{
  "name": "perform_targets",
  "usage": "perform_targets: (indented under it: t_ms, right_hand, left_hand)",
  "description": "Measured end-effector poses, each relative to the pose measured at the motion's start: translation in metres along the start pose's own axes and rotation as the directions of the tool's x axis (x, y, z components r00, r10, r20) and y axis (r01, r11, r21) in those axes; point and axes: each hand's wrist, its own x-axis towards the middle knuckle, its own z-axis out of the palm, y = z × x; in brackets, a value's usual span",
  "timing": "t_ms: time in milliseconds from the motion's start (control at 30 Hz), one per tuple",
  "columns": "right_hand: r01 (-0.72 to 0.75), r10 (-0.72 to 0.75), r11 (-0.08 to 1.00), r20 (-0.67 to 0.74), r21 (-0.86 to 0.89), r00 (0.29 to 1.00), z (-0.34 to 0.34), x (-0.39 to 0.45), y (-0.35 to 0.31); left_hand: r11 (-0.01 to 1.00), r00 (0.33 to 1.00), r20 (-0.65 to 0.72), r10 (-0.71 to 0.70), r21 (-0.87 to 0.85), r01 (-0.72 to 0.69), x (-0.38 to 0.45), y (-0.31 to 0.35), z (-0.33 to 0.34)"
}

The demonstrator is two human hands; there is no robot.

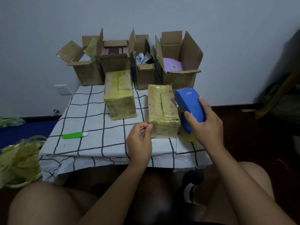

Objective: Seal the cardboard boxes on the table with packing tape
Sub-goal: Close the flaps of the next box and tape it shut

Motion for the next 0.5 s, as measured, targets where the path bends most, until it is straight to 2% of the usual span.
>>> perform_targets:
  t_ms: [133,300,400,500]
  right_hand:
    - [0.009,-0.009,1.0,-0.003,-0.003,1.0,0.0,0.0,0.0]
    - [0.01,-0.01,1.0,0.001,0.0,1.0,0.0,-0.001,0.0]
    - [0.011,-0.011,1.0,0.002,-0.007,1.0,0.0,-0.001,0.0]
    - [0.008,-0.008,1.0,0.003,0.001,1.0,0.0,-0.002,0.0]
  left_hand:
    - [0.997,0.999,-0.007,0.051,0.056,-0.05,-0.002,0.0,0.0]
    - [0.948,0.973,0.044,0.226,0.22,-0.23,0.006,0.0,-0.003]
    - [0.936,0.969,0.083,0.231,0.252,-0.245,0.011,0.001,-0.005]
    - [0.954,0.975,0.133,0.177,0.22,-0.204,0.01,0.004,-0.008]
